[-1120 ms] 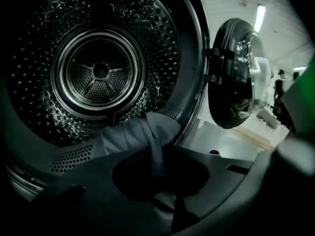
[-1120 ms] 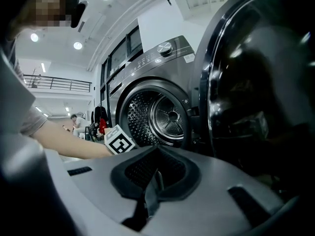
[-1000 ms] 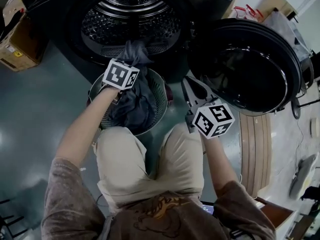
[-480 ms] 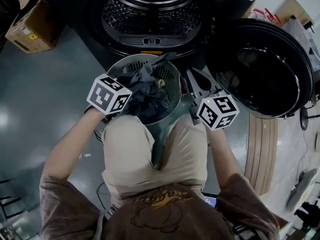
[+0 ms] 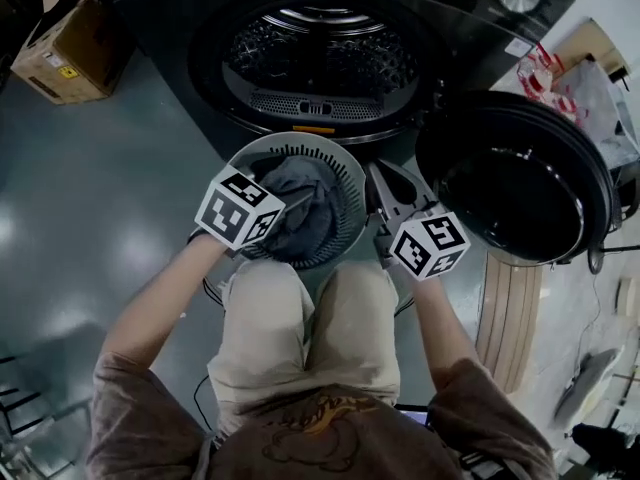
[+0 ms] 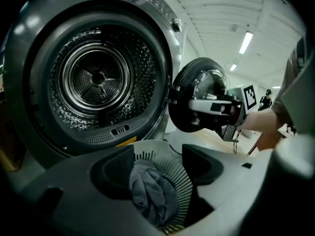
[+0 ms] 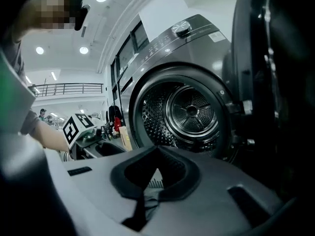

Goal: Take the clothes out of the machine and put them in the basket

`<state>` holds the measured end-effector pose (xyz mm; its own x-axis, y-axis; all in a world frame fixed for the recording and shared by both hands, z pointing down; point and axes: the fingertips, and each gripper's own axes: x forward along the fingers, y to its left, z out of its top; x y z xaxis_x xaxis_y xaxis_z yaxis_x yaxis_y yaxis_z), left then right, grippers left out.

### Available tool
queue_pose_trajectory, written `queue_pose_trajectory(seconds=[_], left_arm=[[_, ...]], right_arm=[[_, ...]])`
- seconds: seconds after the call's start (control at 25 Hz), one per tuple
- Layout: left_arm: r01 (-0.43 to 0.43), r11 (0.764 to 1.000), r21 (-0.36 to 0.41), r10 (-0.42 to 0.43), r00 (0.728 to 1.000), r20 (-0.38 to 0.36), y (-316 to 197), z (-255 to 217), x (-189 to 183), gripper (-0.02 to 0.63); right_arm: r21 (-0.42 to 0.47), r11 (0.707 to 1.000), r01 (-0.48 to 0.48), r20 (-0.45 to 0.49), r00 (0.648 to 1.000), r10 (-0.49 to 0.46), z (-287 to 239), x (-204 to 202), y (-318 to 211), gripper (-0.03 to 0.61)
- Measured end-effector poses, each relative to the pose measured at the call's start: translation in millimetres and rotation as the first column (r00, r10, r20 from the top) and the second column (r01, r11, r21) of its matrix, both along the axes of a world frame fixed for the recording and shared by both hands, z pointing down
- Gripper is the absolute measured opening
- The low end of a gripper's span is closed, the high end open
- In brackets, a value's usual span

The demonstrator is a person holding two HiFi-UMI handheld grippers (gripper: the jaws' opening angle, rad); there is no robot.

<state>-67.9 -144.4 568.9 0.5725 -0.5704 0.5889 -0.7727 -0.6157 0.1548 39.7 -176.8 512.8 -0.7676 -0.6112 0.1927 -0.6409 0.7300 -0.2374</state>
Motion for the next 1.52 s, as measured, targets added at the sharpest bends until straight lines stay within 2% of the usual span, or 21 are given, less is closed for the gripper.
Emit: queue_pose_trajectory(seconds=[0.24,0.44,0.68,0.88,1.04,1.16,1.32,1.52], left_arm=[[-0.005,0.999,-0.052,0.002,0.998,-0.067,4.6,-102.3,-4.7,0.345],[0.017,0.996,-0.089,-0.03,0.989,-0.146,26.2,-239.4,-15.7,0.348],[0.048,0.998,-0.041,-0.055,0.978,-0.2,35.6,-412.9,-38.5,0.367],[0.023,0.999,0.037,-0.013,0.967,-0.255,32.9,-516.6,-47.4,0.371],[-0.035,0.993,0.112,0.069,0.946,-0.315,38.4,-573.4,-50.9,0.272],[-0.062,0.981,0.184,0.113,0.953,-0.281,37.0,-592.6,-56.3,0.164],[-0.044,0.97,0.24,0.107,0.96,-0.258,37.9,-601.2,-64.4,0.026],[-0.027,0.956,0.291,0.107,0.959,-0.263,33.6,-604.0,-52.2,0.008]], right_arm=[[-0.086,0.995,0.045,-0.032,0.998,-0.048,-101.0,-31.9,0.9,-0.002],[-0.133,0.988,0.077,-0.033,0.996,-0.083,-234.7,-44.1,19.4,-0.002],[-0.125,0.984,0.125,-0.015,0.992,-0.127,-398.0,-65.0,31.9,-0.002],[-0.085,0.99,0.115,-0.034,0.992,-0.118,-485.9,-71.1,37.0,-0.003],[-0.035,0.993,0.11,-0.038,0.993,-0.111,-527.4,-76.1,46.3,-0.003],[-0.011,0.992,0.125,-0.007,0.992,-0.125,-546.8,-82.7,48.8,-0.003],[0.044,0.989,0.139,-0.023,0.99,-0.139,-559.0,-87.3,50.2,-0.003],[0.079,0.993,0.087,-0.032,0.996,-0.084,-554.9,-66.6,46.6,-0.003]])
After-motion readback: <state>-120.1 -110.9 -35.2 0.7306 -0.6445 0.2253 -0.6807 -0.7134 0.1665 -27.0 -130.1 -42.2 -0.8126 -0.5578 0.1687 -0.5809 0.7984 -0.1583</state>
